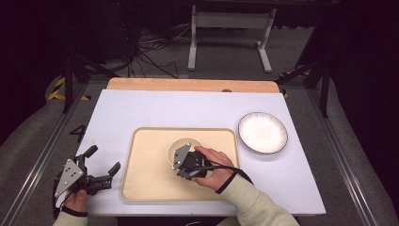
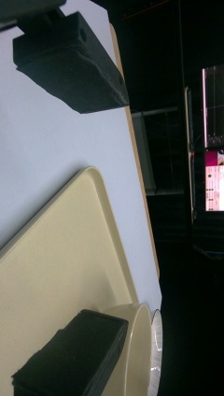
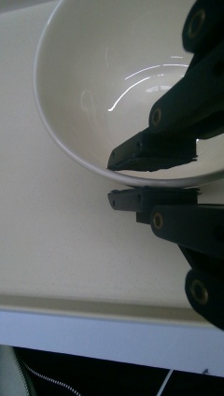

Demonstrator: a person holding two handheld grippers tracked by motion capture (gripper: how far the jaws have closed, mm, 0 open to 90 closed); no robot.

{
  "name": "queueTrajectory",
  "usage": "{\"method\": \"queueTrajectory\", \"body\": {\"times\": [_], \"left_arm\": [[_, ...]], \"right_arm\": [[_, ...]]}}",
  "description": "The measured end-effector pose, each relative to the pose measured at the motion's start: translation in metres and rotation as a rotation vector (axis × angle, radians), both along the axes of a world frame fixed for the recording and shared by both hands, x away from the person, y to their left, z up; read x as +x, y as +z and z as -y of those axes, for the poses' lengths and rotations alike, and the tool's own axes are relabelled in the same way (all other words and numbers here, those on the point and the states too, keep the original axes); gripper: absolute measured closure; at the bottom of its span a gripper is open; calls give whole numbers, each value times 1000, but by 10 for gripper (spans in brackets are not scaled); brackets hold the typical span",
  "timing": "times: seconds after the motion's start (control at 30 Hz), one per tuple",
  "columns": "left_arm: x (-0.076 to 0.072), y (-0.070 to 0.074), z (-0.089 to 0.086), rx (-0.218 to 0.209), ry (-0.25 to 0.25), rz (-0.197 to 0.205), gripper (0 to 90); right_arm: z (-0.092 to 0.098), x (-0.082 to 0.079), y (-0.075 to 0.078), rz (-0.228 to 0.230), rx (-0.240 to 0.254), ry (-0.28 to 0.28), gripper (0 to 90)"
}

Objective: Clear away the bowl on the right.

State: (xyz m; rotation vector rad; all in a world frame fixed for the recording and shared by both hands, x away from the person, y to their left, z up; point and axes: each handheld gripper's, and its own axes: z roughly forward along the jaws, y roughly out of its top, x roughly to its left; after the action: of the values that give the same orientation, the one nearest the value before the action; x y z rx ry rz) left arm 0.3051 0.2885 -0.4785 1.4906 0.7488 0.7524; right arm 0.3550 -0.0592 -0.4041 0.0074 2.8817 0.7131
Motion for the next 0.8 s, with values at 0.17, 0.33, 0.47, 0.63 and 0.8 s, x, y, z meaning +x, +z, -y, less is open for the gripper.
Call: {"method": "queueTrajectory", "body": {"times": [0.17, 0.33, 0.47, 0.63, 0.8], "left_arm": [[0, 0, 0, 1, 0, -1, 2], [0, 0, 0, 0, 1, -3, 2], [0, 0, 0, 1, 0, -1, 2], [0, 0, 0, 0, 1, -3, 2], [0, 0, 0, 0, 1, -3, 2]], "right_arm": [[0, 0, -2, -10, 0, -2, 786], [2, 0, -2, -22, 19, -2, 731], [3, 0, 1, -16, 39, -7, 671], [6, -1, 6, -19, 85, -13, 575], [8, -3, 12, -9, 140, -22, 513]]}}
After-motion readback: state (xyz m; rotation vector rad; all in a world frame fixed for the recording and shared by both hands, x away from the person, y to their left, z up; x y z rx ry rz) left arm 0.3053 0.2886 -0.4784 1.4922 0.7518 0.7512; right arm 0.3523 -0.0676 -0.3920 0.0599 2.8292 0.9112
